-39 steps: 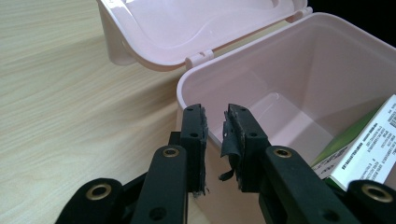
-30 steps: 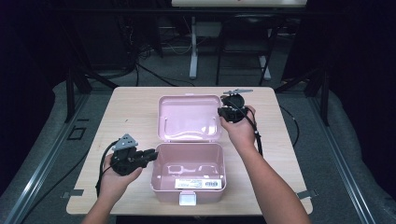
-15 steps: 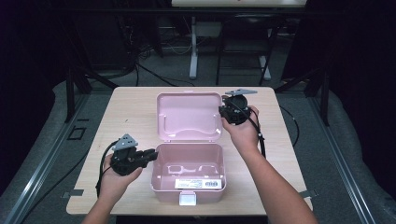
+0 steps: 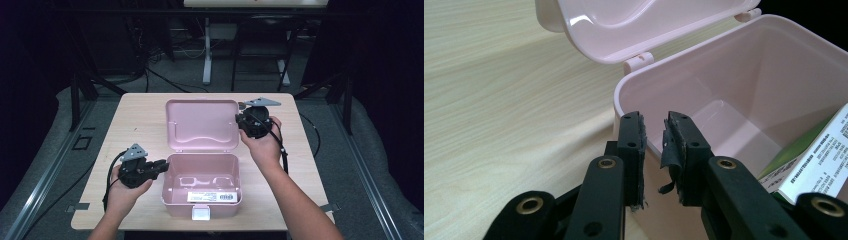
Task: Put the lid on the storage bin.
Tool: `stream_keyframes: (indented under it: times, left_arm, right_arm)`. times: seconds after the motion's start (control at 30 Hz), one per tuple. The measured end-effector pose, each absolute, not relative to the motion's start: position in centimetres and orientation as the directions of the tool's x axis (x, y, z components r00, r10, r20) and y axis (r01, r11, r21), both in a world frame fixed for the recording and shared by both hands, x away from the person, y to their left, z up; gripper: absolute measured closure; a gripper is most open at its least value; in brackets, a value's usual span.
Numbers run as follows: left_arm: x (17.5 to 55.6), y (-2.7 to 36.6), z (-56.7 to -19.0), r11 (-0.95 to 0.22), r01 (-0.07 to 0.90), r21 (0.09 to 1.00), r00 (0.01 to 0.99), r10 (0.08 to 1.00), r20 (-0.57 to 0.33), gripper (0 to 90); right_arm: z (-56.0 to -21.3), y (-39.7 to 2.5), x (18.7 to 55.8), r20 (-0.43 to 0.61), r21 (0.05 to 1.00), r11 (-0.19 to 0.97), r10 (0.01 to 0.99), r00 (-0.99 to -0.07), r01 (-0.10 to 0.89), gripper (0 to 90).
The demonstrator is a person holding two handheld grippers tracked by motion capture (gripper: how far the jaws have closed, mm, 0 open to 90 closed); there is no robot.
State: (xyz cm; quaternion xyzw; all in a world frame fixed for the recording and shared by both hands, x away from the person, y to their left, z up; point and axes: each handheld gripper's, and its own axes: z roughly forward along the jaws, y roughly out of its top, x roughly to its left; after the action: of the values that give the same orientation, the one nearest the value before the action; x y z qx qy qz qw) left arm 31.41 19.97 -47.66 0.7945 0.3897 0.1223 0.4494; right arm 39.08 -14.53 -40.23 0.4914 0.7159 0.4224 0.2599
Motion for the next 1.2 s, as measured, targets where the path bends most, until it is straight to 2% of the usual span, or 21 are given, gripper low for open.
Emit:
stream_keyframes:
  times: [0.17,0.27,0.63,1.2]
  left_arm:
    - [31.6,20.0,-47.6,-0.29,0.511,0.809,0.663,0.732,-0.157,77.0]
    - [31.7,19.9,-47.4,-0.295,0.505,0.811,0.659,0.739,-0.141,72.8]
    - [32.9,19.5,-46.0,-0.255,0.48,0.84,0.633,0.763,-0.13,68.5]
    - [35.6,19.2,-42.7,-0.237,0.448,0.862,0.605,0.79,-0.097,71.1]
  right_arm:
    - [-40.1,-14.6,38.6,0.027,0.866,0.173,0.92,-0.39,0.468,85.4]
    - [-40.1,-14.6,38.5,0.029,0.871,0.17,0.919,-0.393,0.461,85.4]
    - [-40.2,-15.1,37.6,0.034,0.887,0.161,0.912,-0.409,0.433,85.4]
    - [-40.2,-15.3,37.2,0.036,0.895,0.158,0.905,-0.423,0.416,85.4]
